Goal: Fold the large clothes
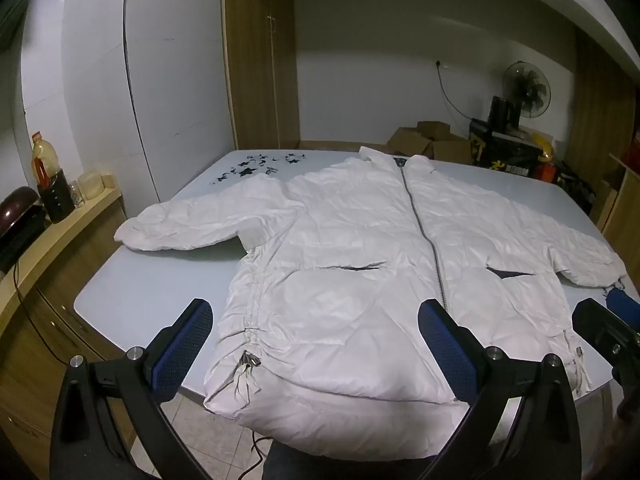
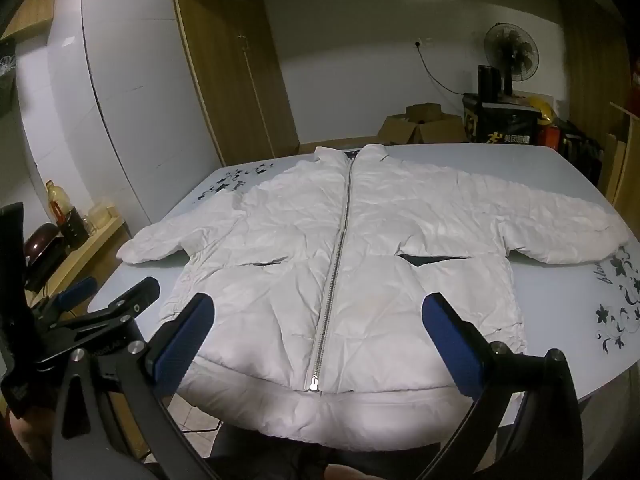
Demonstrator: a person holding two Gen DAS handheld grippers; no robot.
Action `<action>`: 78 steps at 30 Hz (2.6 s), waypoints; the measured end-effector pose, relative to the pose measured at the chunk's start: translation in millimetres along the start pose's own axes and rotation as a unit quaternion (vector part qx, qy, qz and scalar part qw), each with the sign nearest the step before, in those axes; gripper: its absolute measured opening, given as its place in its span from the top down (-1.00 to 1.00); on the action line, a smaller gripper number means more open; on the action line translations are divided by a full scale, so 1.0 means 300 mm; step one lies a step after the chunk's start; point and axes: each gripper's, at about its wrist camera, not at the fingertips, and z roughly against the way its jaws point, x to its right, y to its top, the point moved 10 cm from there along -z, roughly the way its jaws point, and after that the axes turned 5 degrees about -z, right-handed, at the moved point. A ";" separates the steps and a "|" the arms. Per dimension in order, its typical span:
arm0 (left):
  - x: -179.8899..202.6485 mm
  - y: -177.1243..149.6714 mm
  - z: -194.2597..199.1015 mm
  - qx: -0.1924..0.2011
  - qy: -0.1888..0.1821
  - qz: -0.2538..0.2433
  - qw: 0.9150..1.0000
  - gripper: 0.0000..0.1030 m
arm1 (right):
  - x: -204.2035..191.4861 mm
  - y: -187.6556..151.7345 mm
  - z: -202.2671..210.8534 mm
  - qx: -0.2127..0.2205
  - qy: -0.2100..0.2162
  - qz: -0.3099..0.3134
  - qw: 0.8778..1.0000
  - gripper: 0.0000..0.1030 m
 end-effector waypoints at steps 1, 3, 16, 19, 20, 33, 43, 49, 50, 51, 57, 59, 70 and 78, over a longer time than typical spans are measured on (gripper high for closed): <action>0.000 0.000 0.000 0.000 0.000 0.000 1.000 -1.00 | 0.003 -0.002 0.000 -0.005 0.001 -0.005 1.000 -1.00; 0.000 -0.001 0.000 0.000 0.001 0.000 1.000 -1.00 | 0.002 -0.002 0.006 -0.005 0.002 -0.005 1.000 -1.00; 0.005 -0.006 0.000 -0.002 0.000 0.000 1.000 -1.00 | 0.006 0.016 0.017 0.002 -0.001 0.002 1.000 -1.00; 0.006 -0.008 0.000 -0.002 0.000 -0.001 1.000 -1.00 | 0.007 0.018 0.019 0.001 -0.001 0.001 1.000 -1.00; 0.005 -0.008 -0.001 -0.003 0.000 -0.001 1.000 -1.00 | 0.008 0.020 0.021 0.001 0.000 0.001 1.000 -1.00; 0.006 -0.014 0.001 -0.006 0.000 -0.001 1.000 -1.00 | 0.005 -0.006 -0.013 0.001 -0.001 0.003 1.000 -1.00; 0.005 -0.014 0.001 -0.006 -0.001 -0.001 1.000 -1.00 | 0.005 -0.007 -0.013 0.001 -0.001 0.003 1.000 -1.00; 0.004 -0.015 0.000 -0.007 0.000 -0.001 1.000 -1.00 | 0.010 -0.007 -0.016 0.001 0.001 0.000 1.000 -1.00; 0.004 -0.015 0.000 -0.007 -0.001 -0.001 1.000 -1.00 | 0.010 -0.008 -0.017 0.001 0.001 0.001 1.000 -1.00; 0.004 -0.016 0.000 -0.007 -0.001 -0.001 1.000 -1.00 | 0.010 -0.009 -0.018 0.001 0.001 0.001 1.000 -1.00; 0.006 -0.030 -0.006 -0.017 -0.005 0.000 1.000 -1.00 | 0.011 -0.009 -0.018 0.001 -0.001 0.001 1.000 -1.00; 0.005 -0.029 -0.007 -0.017 -0.005 0.000 1.000 -1.00 | 0.011 -0.010 -0.018 0.000 -0.001 0.002 1.000 -1.00; 0.007 -0.030 -0.016 -0.019 -0.004 0.002 1.000 -1.00 | 0.014 -0.011 -0.020 -0.001 0.000 0.001 1.000 -1.00; 0.004 -0.029 -0.017 -0.019 -0.003 0.003 1.000 -1.00 | 0.014 -0.013 -0.021 0.000 0.000 0.001 1.000 -1.00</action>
